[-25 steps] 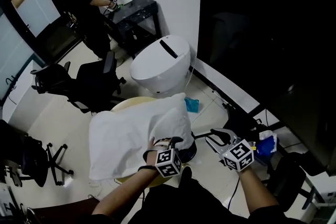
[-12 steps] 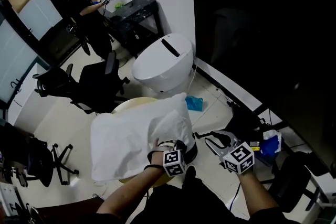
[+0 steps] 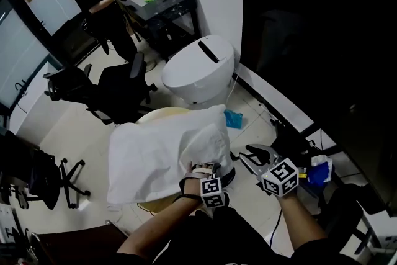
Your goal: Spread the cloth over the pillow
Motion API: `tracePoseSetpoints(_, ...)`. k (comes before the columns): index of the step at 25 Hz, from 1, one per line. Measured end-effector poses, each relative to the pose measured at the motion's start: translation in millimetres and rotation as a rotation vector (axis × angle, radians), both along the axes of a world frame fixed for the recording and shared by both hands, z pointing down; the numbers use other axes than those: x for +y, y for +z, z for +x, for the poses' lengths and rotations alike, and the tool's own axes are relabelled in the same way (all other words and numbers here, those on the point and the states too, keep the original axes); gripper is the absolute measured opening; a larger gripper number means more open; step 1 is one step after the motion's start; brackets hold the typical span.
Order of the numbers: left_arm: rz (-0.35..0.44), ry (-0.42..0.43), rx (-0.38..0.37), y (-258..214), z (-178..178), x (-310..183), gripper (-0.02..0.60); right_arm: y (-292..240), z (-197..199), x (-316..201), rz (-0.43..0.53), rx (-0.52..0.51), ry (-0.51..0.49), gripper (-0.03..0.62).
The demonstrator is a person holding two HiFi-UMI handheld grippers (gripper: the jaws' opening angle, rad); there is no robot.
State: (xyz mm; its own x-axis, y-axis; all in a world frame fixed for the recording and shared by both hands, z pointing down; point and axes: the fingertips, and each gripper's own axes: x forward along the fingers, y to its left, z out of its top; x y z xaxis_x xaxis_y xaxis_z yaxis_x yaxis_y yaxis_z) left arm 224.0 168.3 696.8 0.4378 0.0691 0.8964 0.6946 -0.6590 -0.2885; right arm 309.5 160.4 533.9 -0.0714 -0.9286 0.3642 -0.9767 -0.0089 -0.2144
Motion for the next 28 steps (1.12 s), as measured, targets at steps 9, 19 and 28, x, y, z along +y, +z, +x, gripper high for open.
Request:
tracePoseSetpoints(9,-0.192,-0.070,0.199,-70,-19,12,0.005,-11,-25,7,-0.027,0.049,0.002,0.141)
tracePoseSetpoints(19,-0.341,-0.202,0.419,-161,-93,24,0.004,10,-1,-38,-0.088,0.089,-0.100,0.141)
tracePoseSetpoints(28,-0.270,-0.594,0.583,-211,-149,-49,0.004,56,-15,-79,-0.125,0.066,-0.327,0.146)
